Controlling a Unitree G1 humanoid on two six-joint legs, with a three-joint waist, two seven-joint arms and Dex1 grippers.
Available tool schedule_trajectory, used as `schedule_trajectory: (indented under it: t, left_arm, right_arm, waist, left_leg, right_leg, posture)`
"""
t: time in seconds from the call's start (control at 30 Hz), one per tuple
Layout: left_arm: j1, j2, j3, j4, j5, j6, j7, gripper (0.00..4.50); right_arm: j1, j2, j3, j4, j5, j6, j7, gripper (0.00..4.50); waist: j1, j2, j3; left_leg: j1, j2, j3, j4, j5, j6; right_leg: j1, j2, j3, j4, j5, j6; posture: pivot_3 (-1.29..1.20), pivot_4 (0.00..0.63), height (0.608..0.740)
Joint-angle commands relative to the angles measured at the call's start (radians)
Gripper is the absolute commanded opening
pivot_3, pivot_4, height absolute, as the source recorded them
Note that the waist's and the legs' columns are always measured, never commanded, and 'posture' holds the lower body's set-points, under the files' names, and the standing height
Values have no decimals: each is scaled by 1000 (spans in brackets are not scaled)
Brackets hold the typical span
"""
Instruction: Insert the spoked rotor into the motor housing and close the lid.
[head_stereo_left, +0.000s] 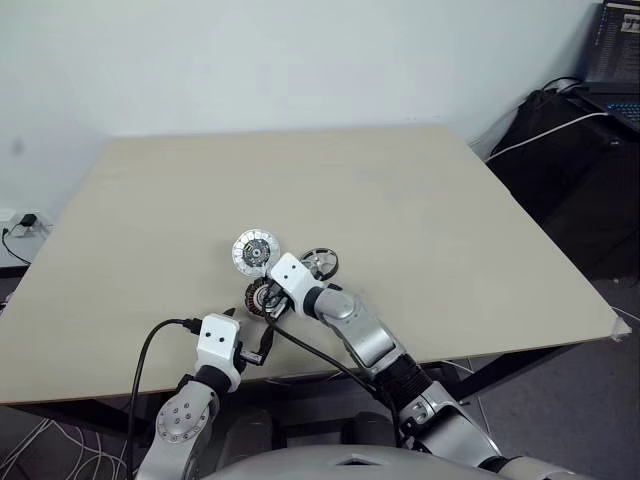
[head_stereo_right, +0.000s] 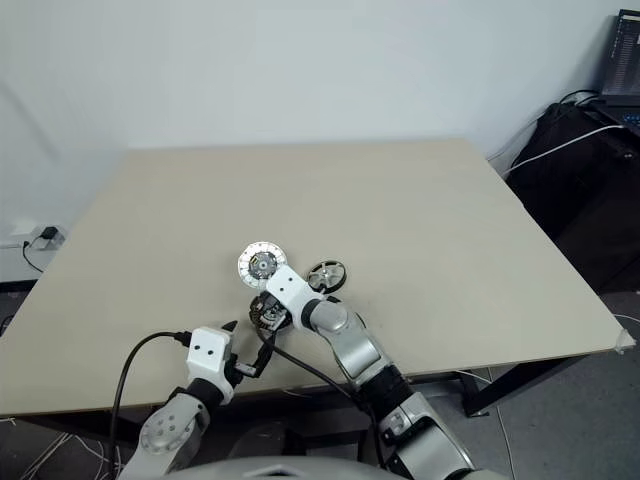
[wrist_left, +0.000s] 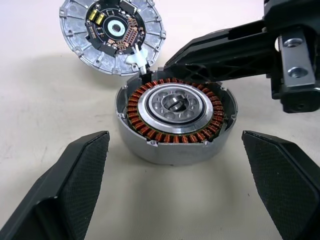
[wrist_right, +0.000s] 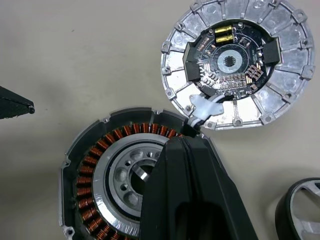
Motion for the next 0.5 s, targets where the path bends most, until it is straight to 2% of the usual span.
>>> schedule_trajectory:
  t: [0.03,0.5]
  left_arm:
    - [-7,-5,-1,-15,-2,-23,1,4500]
    - [-3,-10,-8,-27,5,-14,16,4500]
  right_arm:
    - [-20,11,6,-6,-4,-1,6,19]
    - [3,-12,29,-30,1,33,47,19]
  waist:
    - [0,0,0]
    - [-1,0,0]
  left_leg:
    - [0,0,0,0,0,0]
    - [0,0,0,0,0,0]
  right_leg:
    - [0,0,0,0,0,0]
    - [0,0,0,0,0,0]
  posture:
    - [0,0,740]
    - [0,0,740]
